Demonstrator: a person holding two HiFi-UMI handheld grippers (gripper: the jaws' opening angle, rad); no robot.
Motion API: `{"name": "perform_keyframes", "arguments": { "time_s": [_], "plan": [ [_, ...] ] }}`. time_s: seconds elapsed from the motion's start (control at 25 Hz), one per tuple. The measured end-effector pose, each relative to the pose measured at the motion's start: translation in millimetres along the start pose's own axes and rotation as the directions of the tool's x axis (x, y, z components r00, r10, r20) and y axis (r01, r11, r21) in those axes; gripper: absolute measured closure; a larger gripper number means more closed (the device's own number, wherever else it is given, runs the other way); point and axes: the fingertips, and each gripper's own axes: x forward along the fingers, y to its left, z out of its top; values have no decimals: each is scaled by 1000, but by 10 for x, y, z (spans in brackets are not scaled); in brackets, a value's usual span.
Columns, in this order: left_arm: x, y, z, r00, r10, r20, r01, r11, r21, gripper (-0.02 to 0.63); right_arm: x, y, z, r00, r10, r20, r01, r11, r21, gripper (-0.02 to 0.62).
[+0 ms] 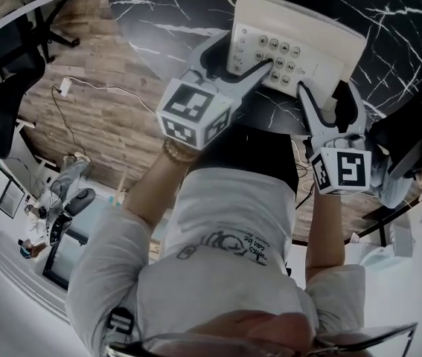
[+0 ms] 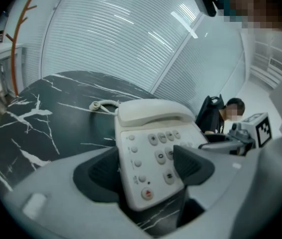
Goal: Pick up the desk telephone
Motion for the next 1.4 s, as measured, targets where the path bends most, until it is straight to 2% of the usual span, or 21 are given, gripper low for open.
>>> {"name": "perform_keyframes", "arguments": {
  "time_s": [0.8,1.4],
  "plan": [
    [-1018,-772,1201,993,32,117,-37,998,41,252,-964,522,1302,996,-3,92,7,999,-40,247],
    [-1799,-1432,1751,979,31,204,-49,995,84,247,-1788,961,1949,984,-9,177,26,995,-92,247]
  ]
}}
